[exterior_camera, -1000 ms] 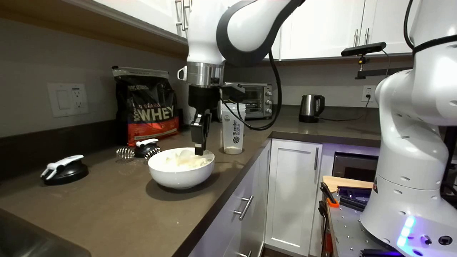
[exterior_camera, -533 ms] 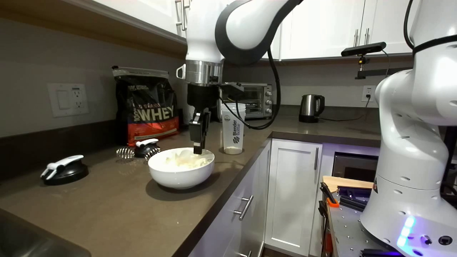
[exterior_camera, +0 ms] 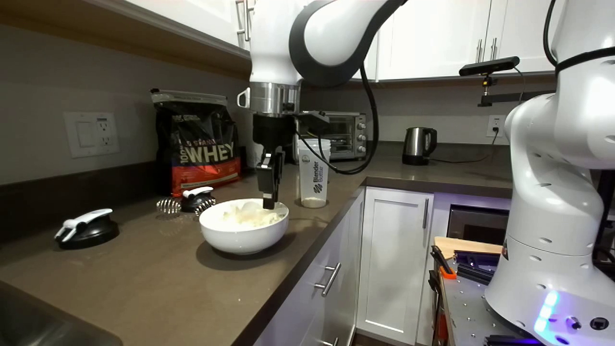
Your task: Pick up the small scoop and scoop some powder from the bowl and put it in the plastic container to the right.
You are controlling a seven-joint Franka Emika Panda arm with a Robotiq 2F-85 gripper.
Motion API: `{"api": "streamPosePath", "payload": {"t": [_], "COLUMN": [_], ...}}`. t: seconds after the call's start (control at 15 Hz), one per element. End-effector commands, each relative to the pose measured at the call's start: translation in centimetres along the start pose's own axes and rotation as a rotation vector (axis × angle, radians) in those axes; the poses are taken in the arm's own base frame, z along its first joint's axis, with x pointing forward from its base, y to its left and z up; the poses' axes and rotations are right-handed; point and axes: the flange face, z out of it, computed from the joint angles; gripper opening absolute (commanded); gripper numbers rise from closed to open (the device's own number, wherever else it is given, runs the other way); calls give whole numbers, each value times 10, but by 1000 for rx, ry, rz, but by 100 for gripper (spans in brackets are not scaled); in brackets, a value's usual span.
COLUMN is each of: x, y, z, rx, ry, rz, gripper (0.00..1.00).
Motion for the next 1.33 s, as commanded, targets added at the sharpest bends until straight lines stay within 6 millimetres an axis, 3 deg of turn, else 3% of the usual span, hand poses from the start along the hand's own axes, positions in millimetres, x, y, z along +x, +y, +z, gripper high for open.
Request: {"api": "streamPosePath", "payload": {"t": [0.0, 0.8, 1.07, 1.27], "x": [2, 5, 6, 5], "y": [-3, -10, -14, -15], "z": [-2, -3, -2, 1], "rx": [11, 20, 23, 28], "ry": [-18, -17, -18, -23], "rz": [7, 5, 0, -2], "gripper": [39, 38, 32, 22]}}
